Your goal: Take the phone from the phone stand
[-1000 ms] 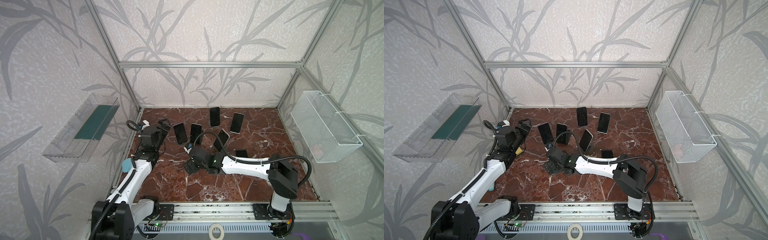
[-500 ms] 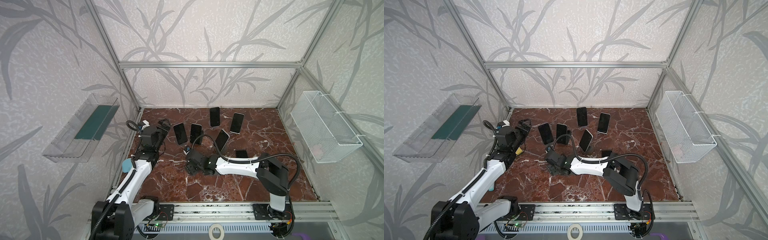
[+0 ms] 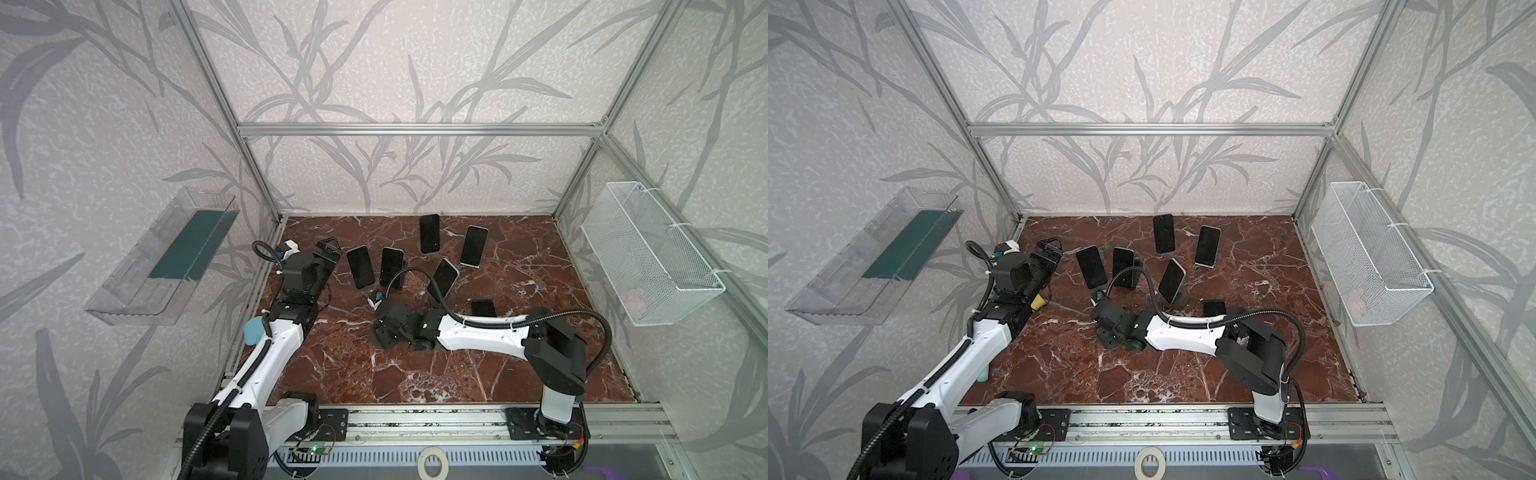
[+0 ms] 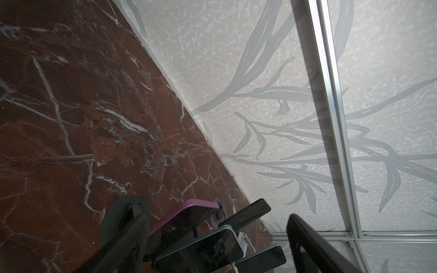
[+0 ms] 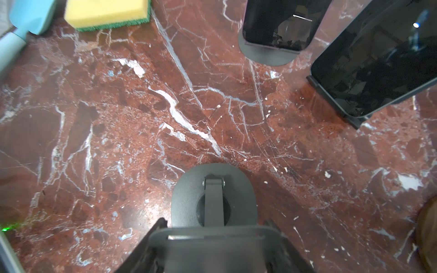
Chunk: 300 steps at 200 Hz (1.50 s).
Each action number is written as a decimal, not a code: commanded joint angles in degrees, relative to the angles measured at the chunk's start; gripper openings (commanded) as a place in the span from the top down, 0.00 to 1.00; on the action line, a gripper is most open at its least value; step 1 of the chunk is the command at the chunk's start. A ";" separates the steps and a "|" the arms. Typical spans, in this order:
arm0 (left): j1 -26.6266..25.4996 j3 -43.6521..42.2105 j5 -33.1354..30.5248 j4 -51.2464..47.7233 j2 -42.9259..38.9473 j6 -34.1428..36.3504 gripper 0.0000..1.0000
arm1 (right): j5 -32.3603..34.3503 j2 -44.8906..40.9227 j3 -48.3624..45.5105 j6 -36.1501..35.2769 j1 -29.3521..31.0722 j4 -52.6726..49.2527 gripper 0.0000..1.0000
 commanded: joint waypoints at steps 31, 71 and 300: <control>-0.26 1.51 1.77 2.07 -1.59 -1.22 0.11 | -0.73 -10.49 -1.95 -0.96 0.22 -1.04 0.48; -0.28 1.32 1.25 2.21 -1.72 -0.87 0.11 | 1.17 -20.37 -8.31 0.62 0.23 -2.49 0.49; -13.46 4.55 2.80 1.96 -0.04 9.83 0.13 | 17.17 -45.49 -10.96 -10.31 -42.59 -12.82 0.52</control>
